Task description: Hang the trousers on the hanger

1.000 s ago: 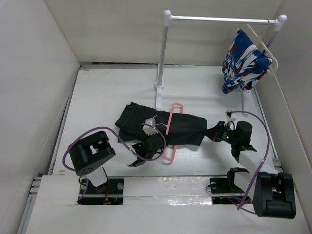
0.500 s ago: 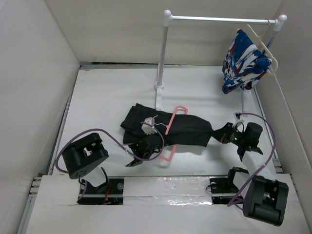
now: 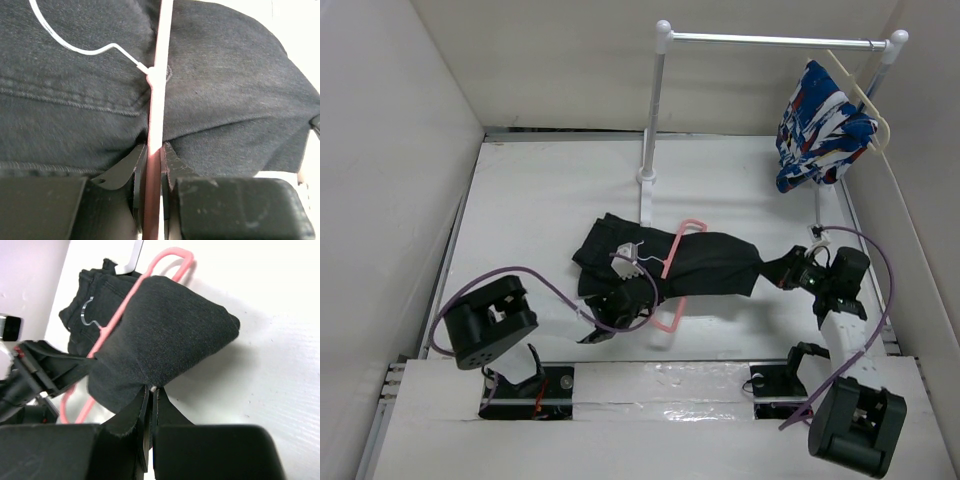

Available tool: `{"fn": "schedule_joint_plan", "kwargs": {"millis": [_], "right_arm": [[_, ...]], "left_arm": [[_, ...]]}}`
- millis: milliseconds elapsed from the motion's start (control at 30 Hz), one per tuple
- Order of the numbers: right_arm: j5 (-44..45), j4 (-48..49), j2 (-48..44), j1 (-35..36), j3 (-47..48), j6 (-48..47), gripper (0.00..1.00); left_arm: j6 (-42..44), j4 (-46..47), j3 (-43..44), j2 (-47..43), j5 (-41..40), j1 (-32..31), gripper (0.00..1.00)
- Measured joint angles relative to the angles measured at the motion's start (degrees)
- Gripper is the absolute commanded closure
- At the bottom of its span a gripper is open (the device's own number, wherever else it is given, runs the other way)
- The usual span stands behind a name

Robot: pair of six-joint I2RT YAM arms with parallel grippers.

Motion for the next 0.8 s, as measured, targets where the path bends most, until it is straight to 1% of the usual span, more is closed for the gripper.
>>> {"fn": "schedule_joint_plan", "kwargs": {"millis": [67,200,300,400,500,567,667,733,800], "right_arm": [[1.4,0.2,0.6,2.7,0.4,-1.1,1.00],[3.7,1.4,4.1,7.1,0.0,-2.7,1.00],[5.0,2.7,6.3,8.9,-1.1,-3.1,1.00],[8.4,3.9,6.8,12.1,-1.3,-3.2,1.00],[12.2,4.5,6.4,15.2,-1.3,-3.6,1.00],[14.9,4.6,6.3,16.5,-1.3,-3.6,1.00],[18.2,4.6,6.1,17.4,-1.3,-4.0,1.00],[20.2,4.8,6.0,17.4,-1.2,-4.2,1.00],[21.2,4.8,6.1,17.4,-1.2,-4.4,1.00]], "left_arm": [[-1.2,-5.2,0.1,-4.3,-4.4,-2.5,1.00],[-2.3,-17.3,1.8,-12.6,-16.4,-10.1,1.00],[-2.0,-22.4,3.8,-14.0,-22.4,-13.6,1.00],[-1.0,-23.9,4.5,-11.1,-25.2,-14.5,1.00],[-0.5,-24.8,6.1,-4.0,-27.9,-15.8,1.00],[-1.1,-26.5,8.8,1.4,-29.9,-16.8,1.00],[-3.4,-31.8,14.9,7.7,-32.5,-17.7,1.00],[-4.9,-34.5,17.7,9.3,-33.2,-18.1,0.92],[-4.9,-34.2,17.8,8.8,-33.0,-18.2,0.80]]}}
